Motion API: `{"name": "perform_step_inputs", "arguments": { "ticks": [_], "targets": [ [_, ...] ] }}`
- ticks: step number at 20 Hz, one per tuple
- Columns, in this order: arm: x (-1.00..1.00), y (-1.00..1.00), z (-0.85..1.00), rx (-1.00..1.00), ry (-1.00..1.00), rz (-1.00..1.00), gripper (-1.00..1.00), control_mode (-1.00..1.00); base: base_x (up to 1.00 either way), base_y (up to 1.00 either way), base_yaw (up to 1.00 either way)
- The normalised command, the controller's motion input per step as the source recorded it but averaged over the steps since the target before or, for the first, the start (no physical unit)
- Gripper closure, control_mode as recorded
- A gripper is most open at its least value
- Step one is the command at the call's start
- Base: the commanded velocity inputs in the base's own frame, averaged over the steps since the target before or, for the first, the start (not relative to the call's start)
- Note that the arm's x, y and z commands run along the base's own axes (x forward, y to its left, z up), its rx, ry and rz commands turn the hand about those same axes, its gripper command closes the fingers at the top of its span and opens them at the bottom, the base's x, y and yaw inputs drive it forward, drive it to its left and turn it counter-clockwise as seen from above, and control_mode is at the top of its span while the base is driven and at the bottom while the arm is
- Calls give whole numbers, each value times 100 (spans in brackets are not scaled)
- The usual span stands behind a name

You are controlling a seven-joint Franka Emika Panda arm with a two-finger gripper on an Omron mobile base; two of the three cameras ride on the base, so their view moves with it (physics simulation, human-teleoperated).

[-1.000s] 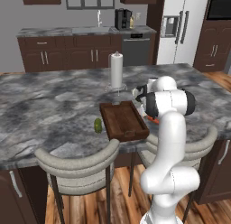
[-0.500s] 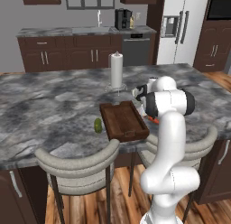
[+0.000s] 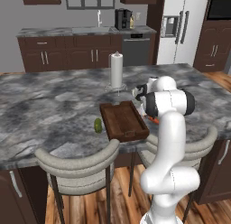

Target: Place the two vegetables and bowl onto the tray for setting up a vegetable dip station.

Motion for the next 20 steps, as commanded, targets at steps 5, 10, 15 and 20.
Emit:
{"name": "perform_step_inputs", "arguments": {
  "ticks": [5, 10, 15, 20],
  "targets": [
    [-3, 0, 12, 0, 0, 0, 100, -100, 0, 0, 0],
    [-25, 0, 47, -3, -4, 3, 100, -100, 0, 0, 0],
    [-31, 1, 48, -3, -6, 7, 100, -100, 0, 0, 0],
    [-29, 39, 31, -9, -10, 11, 100, -100, 0, 0, 0]
  ]
}}
